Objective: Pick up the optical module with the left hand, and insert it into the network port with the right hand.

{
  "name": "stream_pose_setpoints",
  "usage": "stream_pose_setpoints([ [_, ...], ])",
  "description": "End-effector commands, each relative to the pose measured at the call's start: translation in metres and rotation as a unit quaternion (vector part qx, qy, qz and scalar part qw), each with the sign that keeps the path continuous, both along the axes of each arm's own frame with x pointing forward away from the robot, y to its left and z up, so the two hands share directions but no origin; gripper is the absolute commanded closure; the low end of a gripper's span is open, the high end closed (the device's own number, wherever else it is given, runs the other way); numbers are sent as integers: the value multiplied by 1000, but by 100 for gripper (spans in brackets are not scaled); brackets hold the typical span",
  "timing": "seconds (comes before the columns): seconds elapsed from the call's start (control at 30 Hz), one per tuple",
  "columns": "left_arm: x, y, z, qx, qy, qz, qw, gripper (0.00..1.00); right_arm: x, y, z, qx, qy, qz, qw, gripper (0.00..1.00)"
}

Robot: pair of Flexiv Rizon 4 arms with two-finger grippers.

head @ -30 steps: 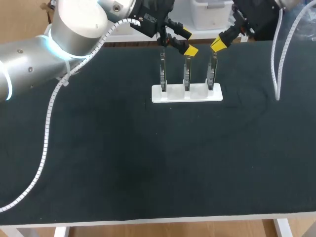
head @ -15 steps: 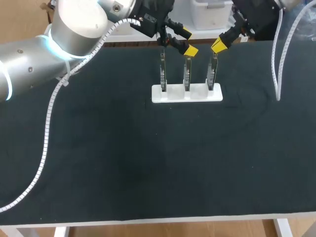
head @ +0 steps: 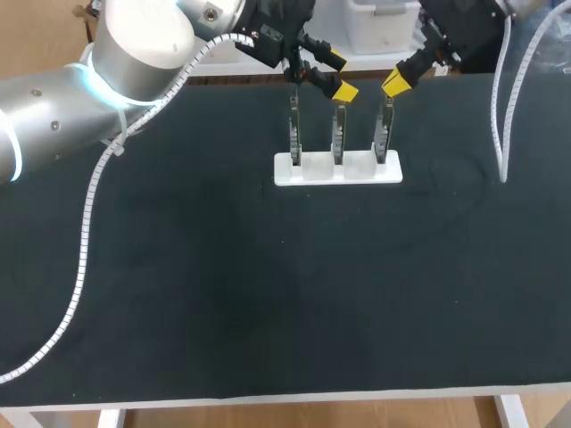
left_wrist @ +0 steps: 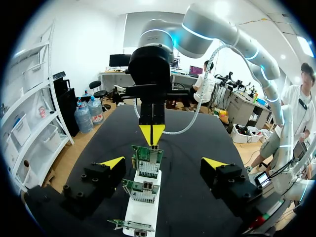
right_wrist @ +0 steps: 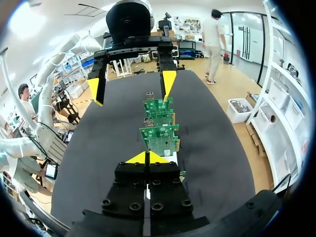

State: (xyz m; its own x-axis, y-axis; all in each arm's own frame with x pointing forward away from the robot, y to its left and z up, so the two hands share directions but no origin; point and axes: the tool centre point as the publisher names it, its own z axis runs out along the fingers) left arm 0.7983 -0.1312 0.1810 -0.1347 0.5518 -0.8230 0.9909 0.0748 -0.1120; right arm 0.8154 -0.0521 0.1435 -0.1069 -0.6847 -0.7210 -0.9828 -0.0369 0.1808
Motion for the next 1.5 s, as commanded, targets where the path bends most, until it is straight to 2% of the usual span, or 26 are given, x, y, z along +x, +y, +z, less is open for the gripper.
stream_pose_setpoints([
  [0.03, -3, 0, 0, 1, -1, 3, 1000, 0, -3, 0, -7, -1, -1, -1, 1000, 100],
  [0.43, -3, 0, 0, 1, -1, 3, 1000, 0, 1, -1, 0, 5, -9, -5, 1000, 100],
  [0.9, -3, 0, 0, 1, -1, 3, 1000, 0, 3, -3, 25, 27, -25, -15, 999, 100],
  [1.5, -3, 0, 0, 1, -1, 3, 1000, 0, -14, -32, 44, 49, -33, -14, 998, 100],
])
